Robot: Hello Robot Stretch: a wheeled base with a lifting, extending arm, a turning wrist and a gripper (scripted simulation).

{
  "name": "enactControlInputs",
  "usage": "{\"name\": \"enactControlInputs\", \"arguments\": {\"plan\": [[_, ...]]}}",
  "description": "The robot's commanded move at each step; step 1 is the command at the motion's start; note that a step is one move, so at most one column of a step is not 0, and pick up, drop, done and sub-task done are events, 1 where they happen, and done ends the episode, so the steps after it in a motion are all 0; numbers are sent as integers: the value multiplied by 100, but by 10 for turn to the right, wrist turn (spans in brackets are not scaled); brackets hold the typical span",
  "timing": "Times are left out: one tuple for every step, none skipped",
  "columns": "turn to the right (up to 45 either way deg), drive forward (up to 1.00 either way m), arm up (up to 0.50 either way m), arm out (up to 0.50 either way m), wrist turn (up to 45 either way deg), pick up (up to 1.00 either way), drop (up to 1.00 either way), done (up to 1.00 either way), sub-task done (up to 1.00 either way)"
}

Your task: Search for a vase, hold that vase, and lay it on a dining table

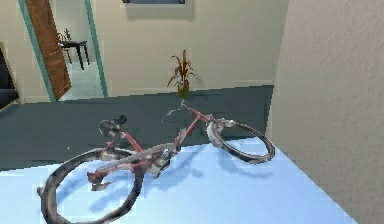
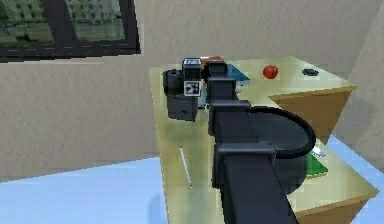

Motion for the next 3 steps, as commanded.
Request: {"name": "enactControlInputs", "arguments": {"plan": [[0,0,0,0,-450,0,0,0,0],[0,0,0,0,-450,0,0,0,0],[0,0,0,0,-450,0,0,0,0]]}}
